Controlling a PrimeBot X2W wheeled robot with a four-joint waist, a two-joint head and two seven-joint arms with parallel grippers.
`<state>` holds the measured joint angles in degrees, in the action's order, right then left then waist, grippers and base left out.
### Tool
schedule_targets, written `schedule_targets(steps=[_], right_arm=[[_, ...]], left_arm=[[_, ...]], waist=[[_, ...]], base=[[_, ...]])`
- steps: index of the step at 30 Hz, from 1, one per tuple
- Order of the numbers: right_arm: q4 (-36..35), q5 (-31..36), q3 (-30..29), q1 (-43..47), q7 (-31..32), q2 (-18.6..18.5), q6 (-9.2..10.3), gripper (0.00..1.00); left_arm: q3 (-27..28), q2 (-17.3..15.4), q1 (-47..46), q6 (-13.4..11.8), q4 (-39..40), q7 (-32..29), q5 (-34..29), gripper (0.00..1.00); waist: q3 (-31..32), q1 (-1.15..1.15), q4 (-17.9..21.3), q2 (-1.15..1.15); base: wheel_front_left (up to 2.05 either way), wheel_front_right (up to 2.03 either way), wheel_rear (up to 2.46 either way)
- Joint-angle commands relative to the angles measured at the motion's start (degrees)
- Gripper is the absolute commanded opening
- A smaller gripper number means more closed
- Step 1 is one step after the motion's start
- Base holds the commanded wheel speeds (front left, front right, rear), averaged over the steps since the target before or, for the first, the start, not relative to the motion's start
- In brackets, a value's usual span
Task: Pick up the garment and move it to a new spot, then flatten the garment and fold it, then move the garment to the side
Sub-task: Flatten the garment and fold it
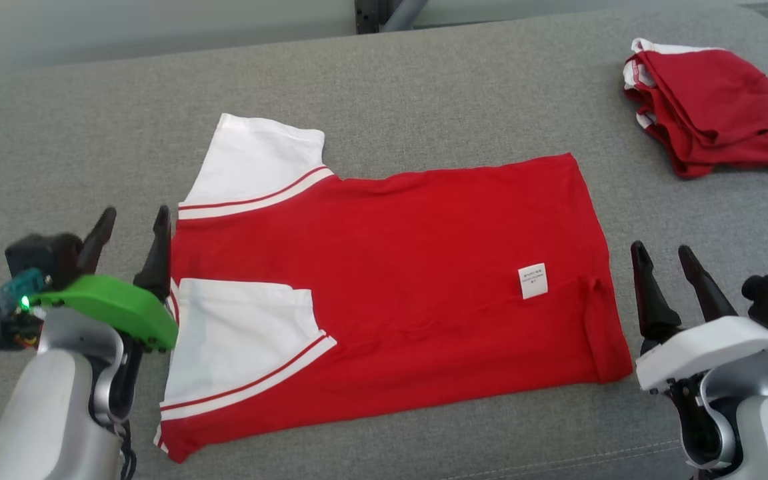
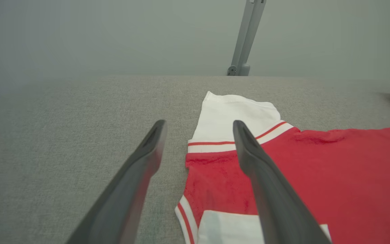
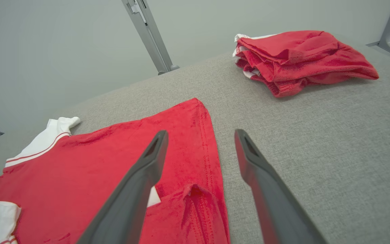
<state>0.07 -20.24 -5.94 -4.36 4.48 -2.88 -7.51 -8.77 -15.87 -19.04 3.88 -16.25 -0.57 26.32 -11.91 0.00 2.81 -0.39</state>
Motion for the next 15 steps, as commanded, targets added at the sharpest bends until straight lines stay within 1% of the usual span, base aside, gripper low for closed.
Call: schedule_targets(steps=[1, 6, 11, 15], right_arm=[[-1.1, 0.5, 0.8, -2.0, 0.3, 0.0, 0.04, 1.0], [-2.9, 0.5, 3.2, -6.6, 0.4, -0.3, 0.04, 1.0], [-3.9, 0.2, 6.3, -10.7, 0.6, -0.9, 0.04, 1.0], [-4.1, -0.1, 10.0, -14.1, 0.9, -2.1, 0.04, 1.0]], left_arm=[[-0.5, -0.5, -4.0, 0.4, -1.5, -1.2, -0.4, 1.0], [-2.3, -0.3, -15.3, 1.3, -8.8, -3.9, -1.0, 1.0], [-3.4, 0.4, -25.4, 1.2, -17.4, -4.3, -2.4, 1.0], [-3.8, 0.1, -31.6, 0.9, -23.7, -4.3, -3.2, 1.0]], waist=[[-4.4, 0.0, 2.4, 0.39], [-9.8, 0.0, 4.0, 0.39], [-14.8, 0.0, 5.4, 0.39], [-18.1, 0.0, 7.0, 0.39]], base=[[0.0, 0.0, 0.0], [0.0, 0.0, 0.0], [0.0, 0.0, 0.0], [0.0, 0.0, 0.0]])
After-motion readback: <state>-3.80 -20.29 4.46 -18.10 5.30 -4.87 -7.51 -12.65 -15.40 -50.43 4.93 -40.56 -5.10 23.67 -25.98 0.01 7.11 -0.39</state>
